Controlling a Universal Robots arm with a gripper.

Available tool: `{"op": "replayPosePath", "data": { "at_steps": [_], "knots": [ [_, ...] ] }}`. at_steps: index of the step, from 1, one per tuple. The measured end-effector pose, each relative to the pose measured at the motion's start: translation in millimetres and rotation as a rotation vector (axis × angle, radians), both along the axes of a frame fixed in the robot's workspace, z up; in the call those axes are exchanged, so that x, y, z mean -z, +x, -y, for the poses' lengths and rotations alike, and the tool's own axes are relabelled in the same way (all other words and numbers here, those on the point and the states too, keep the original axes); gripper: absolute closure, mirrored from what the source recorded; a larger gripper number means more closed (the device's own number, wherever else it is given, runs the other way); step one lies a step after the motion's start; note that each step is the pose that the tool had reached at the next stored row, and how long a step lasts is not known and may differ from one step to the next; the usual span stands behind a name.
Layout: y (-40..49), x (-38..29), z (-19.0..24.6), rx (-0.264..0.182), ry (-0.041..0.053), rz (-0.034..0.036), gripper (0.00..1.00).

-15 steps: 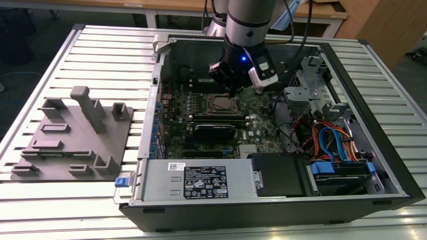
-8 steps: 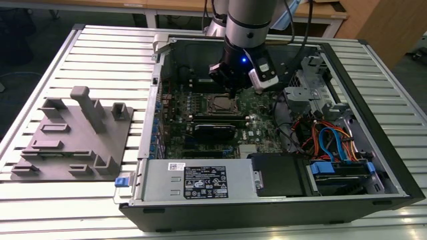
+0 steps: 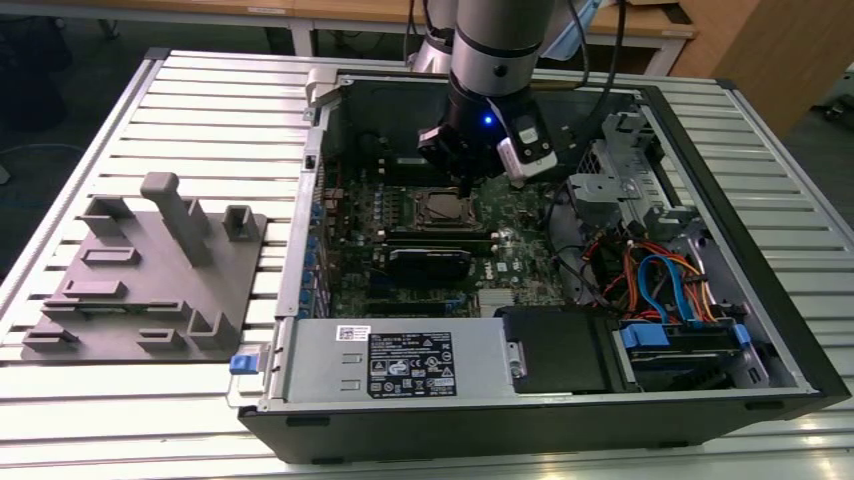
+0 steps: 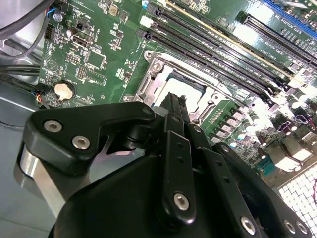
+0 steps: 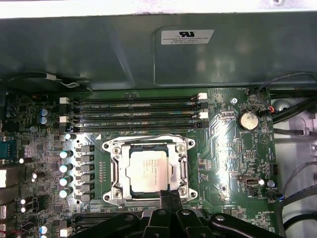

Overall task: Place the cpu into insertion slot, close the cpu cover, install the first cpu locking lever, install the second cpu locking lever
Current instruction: 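Install the second cpu locking lever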

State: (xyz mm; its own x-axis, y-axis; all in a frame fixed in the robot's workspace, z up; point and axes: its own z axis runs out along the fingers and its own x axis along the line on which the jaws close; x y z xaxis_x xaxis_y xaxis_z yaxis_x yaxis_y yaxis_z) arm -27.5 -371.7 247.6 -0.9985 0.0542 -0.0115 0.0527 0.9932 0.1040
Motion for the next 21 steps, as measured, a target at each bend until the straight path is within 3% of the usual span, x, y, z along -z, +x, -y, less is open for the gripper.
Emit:
{"op": "replayPosePath", "data": {
  "at_steps": [5, 7, 13, 16, 17, 18, 20, 21],
  "knots": [
    [0.0, 0.0, 0.6, 0.0, 0.0, 0.0, 0.9],
    [0.0, 0.0, 3.9, 0.0, 0.0005, 0.0, 0.9],
    [0.0, 0.1, 14.0, 0.0, 0.0222, -0.0013, 0.9],
    [0.0, 0.0, 15.9, 0.0, 0.0294, -0.0041, 0.9],
    [0.0, -0.1, 16.0, 0.0, 0.0333, -0.0078, 0.9],
    [0.0, -0.1, 16.0, 0.0, 0.039, -0.0162, 0.9],
    [0.1, 0.3, 15.9, 0.001, 0.0432, -0.0434, 0.9],
    [0.0, 1.1, 16.2, 0.0, 0.0431, -0.0538, 0.9]
  ]
}}
